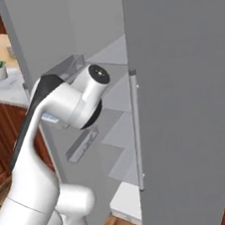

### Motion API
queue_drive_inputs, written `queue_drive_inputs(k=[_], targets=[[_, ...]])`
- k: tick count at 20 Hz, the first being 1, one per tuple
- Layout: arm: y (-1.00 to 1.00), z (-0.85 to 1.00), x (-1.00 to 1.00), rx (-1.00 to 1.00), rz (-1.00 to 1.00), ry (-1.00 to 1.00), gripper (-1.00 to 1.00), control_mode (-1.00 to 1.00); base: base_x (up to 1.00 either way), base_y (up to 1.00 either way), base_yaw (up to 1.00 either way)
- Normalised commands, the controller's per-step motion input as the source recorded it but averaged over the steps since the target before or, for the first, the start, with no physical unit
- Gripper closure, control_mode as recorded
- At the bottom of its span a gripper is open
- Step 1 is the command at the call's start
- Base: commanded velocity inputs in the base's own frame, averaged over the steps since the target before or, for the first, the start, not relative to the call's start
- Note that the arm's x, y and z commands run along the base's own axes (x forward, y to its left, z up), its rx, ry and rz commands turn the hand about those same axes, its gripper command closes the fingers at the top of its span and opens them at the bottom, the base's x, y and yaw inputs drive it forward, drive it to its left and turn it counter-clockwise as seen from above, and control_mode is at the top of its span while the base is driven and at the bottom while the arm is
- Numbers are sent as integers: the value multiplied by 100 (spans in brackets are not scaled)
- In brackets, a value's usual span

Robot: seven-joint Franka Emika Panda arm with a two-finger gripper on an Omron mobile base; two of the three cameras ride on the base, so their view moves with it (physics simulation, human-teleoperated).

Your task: The ice cube tray has been filled with water. Take the tray and place it in the freezer to make ice. Close the freezer door after placing the tray.

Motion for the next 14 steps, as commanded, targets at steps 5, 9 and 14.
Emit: queue_drive_inputs(k=[5,9,14], targets=[[0,0,0,0,0,0,100,100,36,-44,9],[0,0,0,0,0,0,100,100,38,-26,5],[0,0,0,0,0,0,100,100,7,0,0]])
